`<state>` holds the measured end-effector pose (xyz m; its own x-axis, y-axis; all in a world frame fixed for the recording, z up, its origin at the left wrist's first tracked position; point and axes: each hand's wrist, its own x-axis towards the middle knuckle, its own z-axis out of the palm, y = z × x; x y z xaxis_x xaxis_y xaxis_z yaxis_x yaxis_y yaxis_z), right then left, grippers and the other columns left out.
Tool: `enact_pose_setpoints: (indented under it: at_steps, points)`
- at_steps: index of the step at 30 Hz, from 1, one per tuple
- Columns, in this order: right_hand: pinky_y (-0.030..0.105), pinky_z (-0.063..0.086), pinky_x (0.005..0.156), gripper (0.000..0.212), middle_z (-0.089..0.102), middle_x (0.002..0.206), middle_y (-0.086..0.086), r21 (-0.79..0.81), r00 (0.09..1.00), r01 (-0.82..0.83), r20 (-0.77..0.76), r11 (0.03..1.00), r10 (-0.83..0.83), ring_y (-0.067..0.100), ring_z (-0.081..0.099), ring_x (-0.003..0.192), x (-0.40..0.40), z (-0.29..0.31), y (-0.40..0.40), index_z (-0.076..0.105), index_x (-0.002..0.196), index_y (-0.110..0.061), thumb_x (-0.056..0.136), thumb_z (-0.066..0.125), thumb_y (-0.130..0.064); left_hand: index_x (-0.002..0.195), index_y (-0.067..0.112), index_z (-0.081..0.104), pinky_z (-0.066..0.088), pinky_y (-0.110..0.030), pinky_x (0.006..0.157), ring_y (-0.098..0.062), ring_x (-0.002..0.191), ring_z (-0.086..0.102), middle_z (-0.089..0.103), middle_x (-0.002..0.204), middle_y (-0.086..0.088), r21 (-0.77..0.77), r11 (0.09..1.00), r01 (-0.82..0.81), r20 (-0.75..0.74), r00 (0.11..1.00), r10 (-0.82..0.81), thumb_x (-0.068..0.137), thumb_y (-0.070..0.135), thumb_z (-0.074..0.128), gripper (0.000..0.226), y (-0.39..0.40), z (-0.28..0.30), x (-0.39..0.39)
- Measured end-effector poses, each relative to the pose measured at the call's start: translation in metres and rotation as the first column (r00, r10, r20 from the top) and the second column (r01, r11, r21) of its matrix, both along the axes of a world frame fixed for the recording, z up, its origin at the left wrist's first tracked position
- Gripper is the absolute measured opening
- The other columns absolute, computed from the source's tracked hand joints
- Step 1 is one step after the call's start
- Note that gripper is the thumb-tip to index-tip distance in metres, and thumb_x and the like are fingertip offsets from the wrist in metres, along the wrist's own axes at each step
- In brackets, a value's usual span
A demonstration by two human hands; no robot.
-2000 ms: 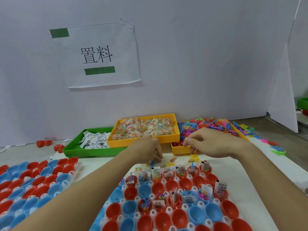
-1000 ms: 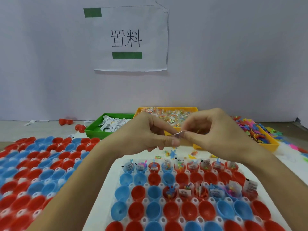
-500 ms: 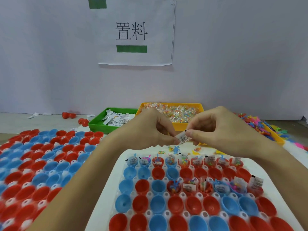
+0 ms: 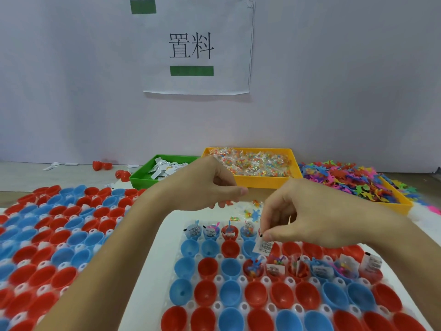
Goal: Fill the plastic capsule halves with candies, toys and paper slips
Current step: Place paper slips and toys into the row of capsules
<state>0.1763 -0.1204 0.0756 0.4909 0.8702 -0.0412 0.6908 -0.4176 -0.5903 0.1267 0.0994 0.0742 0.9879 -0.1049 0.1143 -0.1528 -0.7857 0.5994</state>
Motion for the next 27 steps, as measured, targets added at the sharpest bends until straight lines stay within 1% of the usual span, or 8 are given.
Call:
enact_pose_setpoints:
  at_steps: [2,5,10,15,19,24,26,27]
  points:
    - [0.023,0.058,0.072,0.005,0.075,0.077,-0.012,-0.014,1.000,-0.011,-0.003,1.000,0.011,0.003,0.070,0.070,-0.002,-0.002,0.002,0.077,0.082,-0.026,0.087,0.077,-0.025,0.082,0.014,0.077,0.042,-0.013,0.049,-0.002,0.050,0.056,0.065,0.058,0.007,0.001,1.000,0.002,-0.002,1.000,-0.002,0.093,0.037,0.065,0.028,-0.001,-0.001,0.001]
    - [0.018,0.055,0.066,0.007,0.073,0.075,-0.014,-0.022,1.000,-0.022,0.015,1.000,0.022,0.001,0.069,0.069,-0.003,-0.006,0.006,0.076,0.081,-0.027,0.087,0.076,-0.025,0.082,0.016,0.077,0.044,-0.016,0.050,-0.002,0.051,0.057,0.065,0.058,0.009,0.017,1.000,0.007,-0.004,1.000,-0.007,0.093,0.038,0.065,0.027,-0.001,-0.002,0.002]
    - [0.021,0.058,0.070,0.005,0.073,0.076,-0.016,-0.063,0.999,-0.032,0.035,0.998,0.034,0.001,0.069,0.072,-0.003,-0.010,0.008,0.076,0.082,-0.027,0.087,0.075,-0.028,0.083,0.017,0.077,0.050,-0.021,0.053,-0.004,0.052,0.058,0.066,0.060,0.007,0.026,1.000,0.011,-0.011,1.000,-0.010,0.092,0.038,0.065,0.026,0.000,-0.004,0.003]
    - [0.021,0.058,0.071,0.005,0.074,0.076,-0.014,-0.105,0.999,-0.045,0.001,0.993,0.045,0.000,0.070,0.070,-0.007,-0.012,0.011,0.077,0.082,-0.025,0.086,0.078,-0.026,0.084,0.016,0.076,0.050,-0.023,0.055,-0.006,0.054,0.060,0.068,0.063,0.003,0.045,0.999,0.015,-0.012,1.000,-0.014,0.092,0.039,0.066,0.026,-0.001,-0.005,0.004]
    - [0.023,0.059,0.070,0.005,0.074,0.075,-0.014,-0.131,0.999,-0.044,0.006,0.990,0.045,0.001,0.069,0.069,-0.010,-0.014,0.014,0.077,0.081,-0.024,0.085,0.079,-0.026,0.082,0.018,0.075,0.050,-0.022,0.054,-0.007,0.054,0.061,0.067,0.062,0.004,0.042,0.999,0.021,-0.032,0.999,-0.019,0.091,0.040,0.066,0.025,-0.001,-0.006,0.005]
    - [0.029,0.060,0.073,0.007,0.074,0.078,-0.012,-0.114,0.998,-0.013,0.055,0.993,0.019,0.002,0.069,0.072,-0.010,-0.014,0.014,0.077,0.084,-0.025,0.089,0.073,-0.027,0.084,0.017,0.075,0.048,-0.020,0.054,-0.008,0.055,0.061,0.068,0.063,0.003,0.053,0.998,0.026,-0.035,0.999,-0.024,0.092,0.040,0.065,0.026,-0.001,-0.007,0.005]
    - [0.028,0.059,0.072,0.009,0.073,0.077,-0.013,-0.117,0.997,-0.011,0.069,0.993,0.019,0.002,0.068,0.072,-0.010,-0.013,0.013,0.075,0.083,-0.026,0.091,0.071,-0.027,0.085,0.016,0.075,0.050,-0.023,0.055,-0.009,0.055,0.061,0.068,0.065,0.002,0.052,0.998,0.026,-0.039,0.999,-0.024,0.092,0.040,0.065,0.026,-0.001,-0.007,0.005]
    - [0.025,0.058,0.070,0.011,0.072,0.075,-0.015,-0.119,0.998,-0.013,0.066,0.993,0.021,0.000,0.067,0.070,-0.010,-0.013,0.013,0.075,0.082,-0.026,0.092,0.070,-0.026,0.086,0.016,0.075,0.051,-0.024,0.056,-0.009,0.055,0.061,0.068,0.065,0.001,0.053,0.998,0.026,-0.041,0.999,-0.024,0.092,0.039,0.065,0.026,-0.001,-0.007,0.005]
